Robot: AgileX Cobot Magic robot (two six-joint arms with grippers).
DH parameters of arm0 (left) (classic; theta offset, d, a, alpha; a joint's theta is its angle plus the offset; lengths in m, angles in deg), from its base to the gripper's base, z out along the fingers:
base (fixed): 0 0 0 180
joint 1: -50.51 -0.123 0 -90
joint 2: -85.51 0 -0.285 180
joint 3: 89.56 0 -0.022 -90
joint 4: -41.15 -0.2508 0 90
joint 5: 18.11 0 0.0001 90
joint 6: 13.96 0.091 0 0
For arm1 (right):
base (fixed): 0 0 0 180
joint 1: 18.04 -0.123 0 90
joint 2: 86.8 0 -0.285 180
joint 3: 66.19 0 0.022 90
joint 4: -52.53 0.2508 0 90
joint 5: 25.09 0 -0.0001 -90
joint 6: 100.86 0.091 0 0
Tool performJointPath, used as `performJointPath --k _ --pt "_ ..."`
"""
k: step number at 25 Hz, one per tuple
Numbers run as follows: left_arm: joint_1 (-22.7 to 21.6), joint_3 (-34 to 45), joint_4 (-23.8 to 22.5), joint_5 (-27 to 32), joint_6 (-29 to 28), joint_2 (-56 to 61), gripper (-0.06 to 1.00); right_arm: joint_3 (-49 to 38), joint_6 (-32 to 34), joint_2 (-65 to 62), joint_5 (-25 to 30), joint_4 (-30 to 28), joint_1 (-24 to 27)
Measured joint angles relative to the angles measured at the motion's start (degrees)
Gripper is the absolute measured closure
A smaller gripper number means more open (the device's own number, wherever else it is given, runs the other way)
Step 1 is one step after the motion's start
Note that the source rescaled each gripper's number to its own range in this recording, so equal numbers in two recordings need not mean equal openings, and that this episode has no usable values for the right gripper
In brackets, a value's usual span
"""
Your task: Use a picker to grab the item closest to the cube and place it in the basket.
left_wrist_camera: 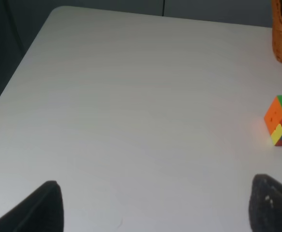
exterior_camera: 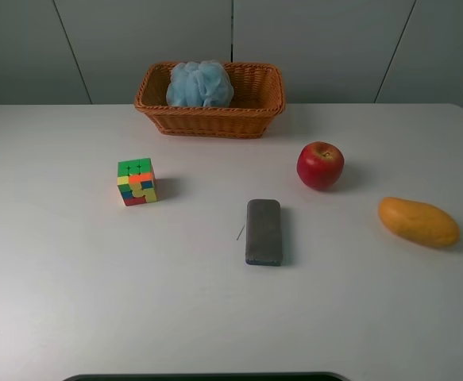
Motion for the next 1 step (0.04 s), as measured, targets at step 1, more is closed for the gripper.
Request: performJointPath --k 1 --pt "0.0 0.0 0.0 0.0 0.0 0.0 -0.06 0.0 0.0 0.0 0.0 0.0 0.0"
